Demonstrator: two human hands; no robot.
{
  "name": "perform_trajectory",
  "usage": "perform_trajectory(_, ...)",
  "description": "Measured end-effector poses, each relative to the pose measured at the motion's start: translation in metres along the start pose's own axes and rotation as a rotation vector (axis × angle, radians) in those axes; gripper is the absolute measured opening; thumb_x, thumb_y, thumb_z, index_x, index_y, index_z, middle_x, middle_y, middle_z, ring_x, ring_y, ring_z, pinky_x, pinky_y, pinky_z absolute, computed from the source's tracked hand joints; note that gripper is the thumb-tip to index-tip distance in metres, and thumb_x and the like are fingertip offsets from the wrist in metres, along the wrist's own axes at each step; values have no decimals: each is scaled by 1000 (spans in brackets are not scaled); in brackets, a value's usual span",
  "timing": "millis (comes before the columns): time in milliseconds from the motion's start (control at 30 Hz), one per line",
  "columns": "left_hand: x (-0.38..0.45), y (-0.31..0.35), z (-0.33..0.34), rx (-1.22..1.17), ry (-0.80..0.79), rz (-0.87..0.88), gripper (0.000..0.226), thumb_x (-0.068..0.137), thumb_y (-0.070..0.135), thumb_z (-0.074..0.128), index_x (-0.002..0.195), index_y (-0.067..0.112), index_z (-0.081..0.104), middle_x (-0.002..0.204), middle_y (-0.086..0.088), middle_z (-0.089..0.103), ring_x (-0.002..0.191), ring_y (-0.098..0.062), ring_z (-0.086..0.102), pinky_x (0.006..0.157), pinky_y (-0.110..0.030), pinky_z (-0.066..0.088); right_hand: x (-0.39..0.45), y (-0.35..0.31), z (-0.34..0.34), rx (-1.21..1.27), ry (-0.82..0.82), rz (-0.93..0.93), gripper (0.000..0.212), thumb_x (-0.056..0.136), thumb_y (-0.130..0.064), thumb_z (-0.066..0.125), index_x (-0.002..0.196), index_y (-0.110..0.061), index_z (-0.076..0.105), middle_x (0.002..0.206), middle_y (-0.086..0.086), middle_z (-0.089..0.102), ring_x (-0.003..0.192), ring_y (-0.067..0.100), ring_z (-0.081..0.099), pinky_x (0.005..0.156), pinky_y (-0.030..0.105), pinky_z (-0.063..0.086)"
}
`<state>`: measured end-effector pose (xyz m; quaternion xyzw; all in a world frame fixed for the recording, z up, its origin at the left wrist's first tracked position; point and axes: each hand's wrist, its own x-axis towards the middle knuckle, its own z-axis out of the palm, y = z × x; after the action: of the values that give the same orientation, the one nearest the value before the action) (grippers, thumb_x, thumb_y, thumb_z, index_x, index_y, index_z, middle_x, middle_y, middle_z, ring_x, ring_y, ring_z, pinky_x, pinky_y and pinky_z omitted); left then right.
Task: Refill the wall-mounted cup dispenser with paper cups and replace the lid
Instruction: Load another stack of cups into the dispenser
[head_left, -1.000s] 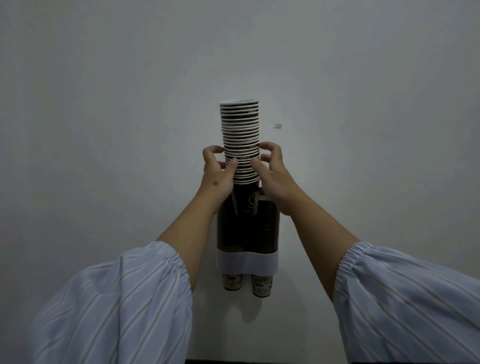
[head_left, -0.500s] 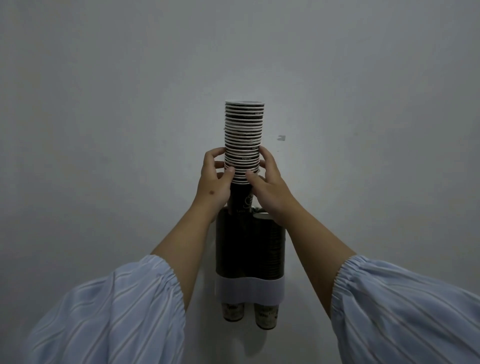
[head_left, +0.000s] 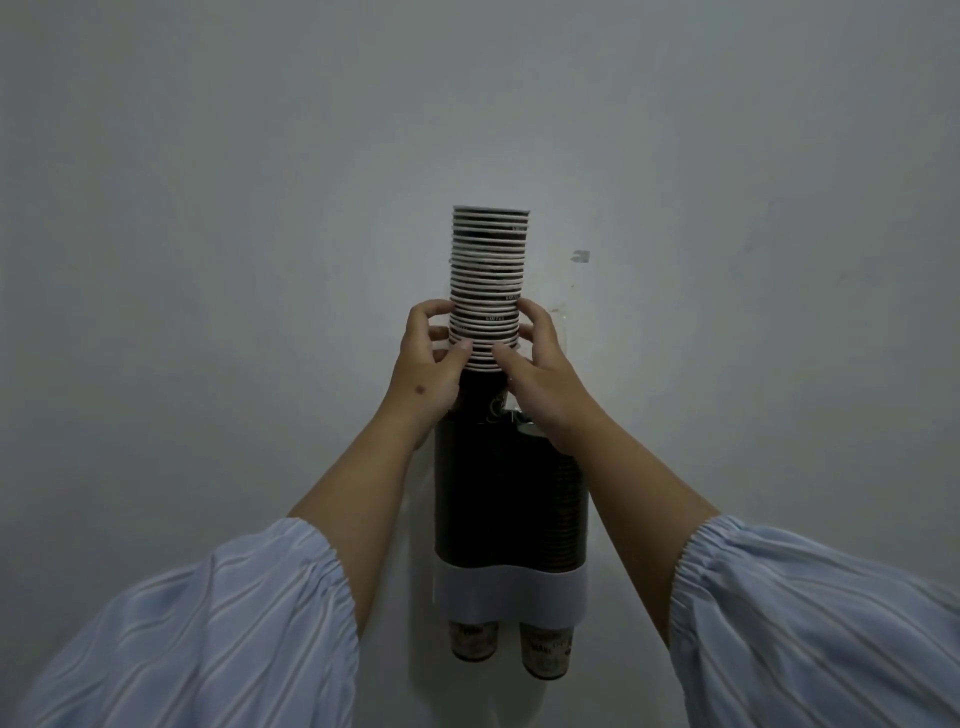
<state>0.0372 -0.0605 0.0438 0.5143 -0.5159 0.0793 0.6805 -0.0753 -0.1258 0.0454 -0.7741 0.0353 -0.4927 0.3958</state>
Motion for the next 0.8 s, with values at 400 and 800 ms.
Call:
perform_trajectory(400, -17, -47, -1, 125, -55, -93, 43, 92, 18, 53, 133, 21, 43, 95, 6, 57, 80, -1, 57, 63, -7, 48, 4, 29, 7, -439, -51, 167, 40, 96, -26, 44, 131, -8, 40, 123, 16, 58, 107, 28, 57, 84, 33, 42)
perform_trajectory(800, -21, -54, 1, 141, -61, -183, 41, 91, 11, 51, 131, 9, 40, 105, -1, 53, 88, -10, 54, 74, -18, 43, 6, 35, 11, -599, -103, 177, 34, 92, -14, 46, 125, -5, 43, 125, 17, 55, 106, 27, 54, 76, 25, 35)
